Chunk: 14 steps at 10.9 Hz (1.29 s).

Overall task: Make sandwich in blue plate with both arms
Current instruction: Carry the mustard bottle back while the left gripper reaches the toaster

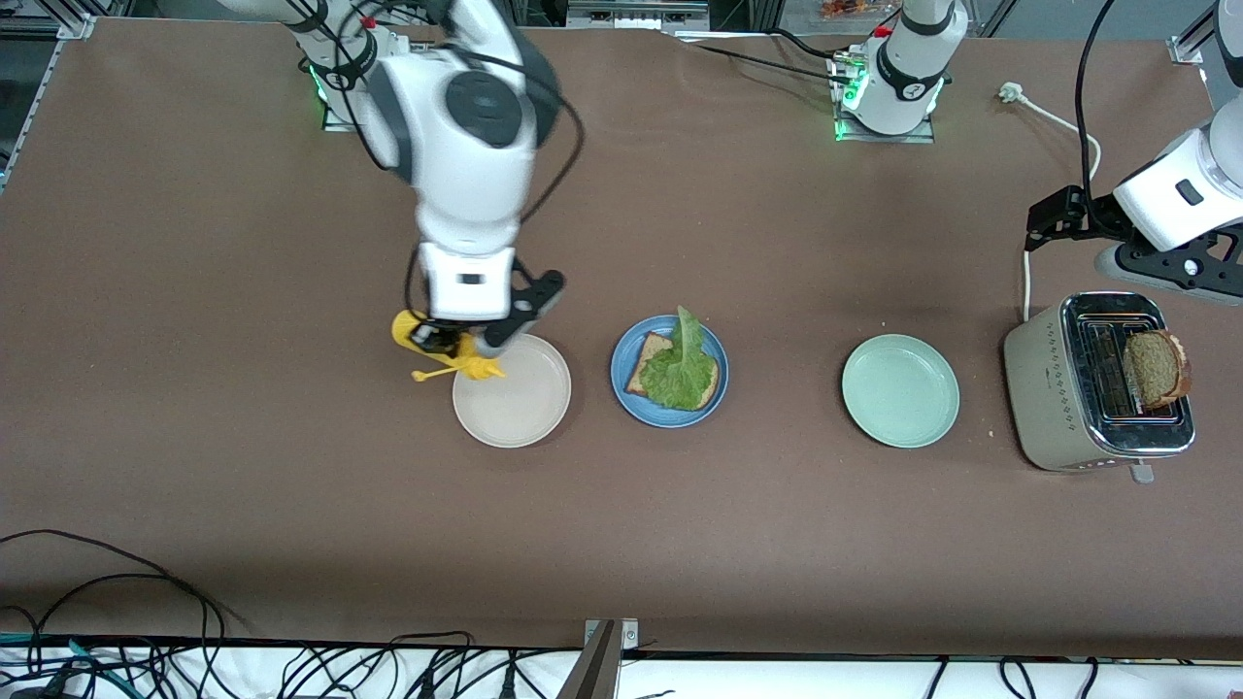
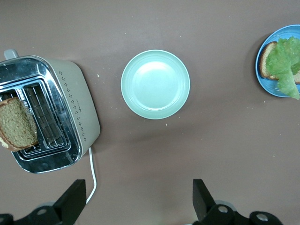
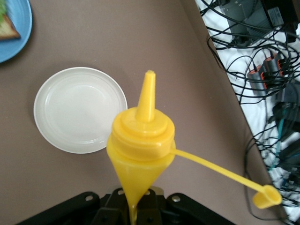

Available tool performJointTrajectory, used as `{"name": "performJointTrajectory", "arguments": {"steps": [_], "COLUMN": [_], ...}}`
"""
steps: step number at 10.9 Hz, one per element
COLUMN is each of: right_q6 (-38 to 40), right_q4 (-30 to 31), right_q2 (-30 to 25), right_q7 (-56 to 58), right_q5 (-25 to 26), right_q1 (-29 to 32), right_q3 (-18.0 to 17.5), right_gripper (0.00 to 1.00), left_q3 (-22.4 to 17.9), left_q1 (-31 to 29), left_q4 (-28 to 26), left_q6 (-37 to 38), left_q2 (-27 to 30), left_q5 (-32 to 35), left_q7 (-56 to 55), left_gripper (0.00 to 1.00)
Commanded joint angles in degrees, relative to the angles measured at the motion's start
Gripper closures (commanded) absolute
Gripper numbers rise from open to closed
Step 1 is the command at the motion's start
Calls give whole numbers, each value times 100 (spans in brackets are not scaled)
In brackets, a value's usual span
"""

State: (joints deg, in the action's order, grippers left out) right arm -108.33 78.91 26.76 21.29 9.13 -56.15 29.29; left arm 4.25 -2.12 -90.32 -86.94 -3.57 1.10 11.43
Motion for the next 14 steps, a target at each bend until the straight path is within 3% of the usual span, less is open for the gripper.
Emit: {"name": "performJointTrajectory", "arguments": {"steps": [1, 3, 5, 7, 11, 14], "right_q6": [-1029, -1226, -1417, -1752, -1736, -1657], "right_q4": [1877, 2468, 3047, 3707, 4543, 4948], "right_q2": [-1626, -2138, -2516, -2815, -2791, -2528], "right_q7": [1074, 2190, 3385, 4798, 7612, 9038], "right_q5": [-998, -1762, -2605, -3598, -5462, -6368], "right_q1": [603, 693, 693, 693, 702, 737], "right_q3": [-29, 434, 997, 1516, 2404, 2800], "right_gripper": [100, 100, 100, 100, 100, 100], "left_q3": [-100, -109, -152, -188, -197, -197], "left_q1": [-182, -709, -860, -1202, -1747, -2047], "left_q4": [207, 365, 454, 463, 463, 454], "left_q6": [-16, -16, -34, -409, -1341, -1870], "left_q2": [-318, -381, -556, -881, -1654, -2094], "left_q5": [22, -39, 13, -4, 127, 119], "left_q7": [70, 218, 228, 324, 656, 1133], "left_gripper": [0, 0, 0, 0, 0, 0]}}
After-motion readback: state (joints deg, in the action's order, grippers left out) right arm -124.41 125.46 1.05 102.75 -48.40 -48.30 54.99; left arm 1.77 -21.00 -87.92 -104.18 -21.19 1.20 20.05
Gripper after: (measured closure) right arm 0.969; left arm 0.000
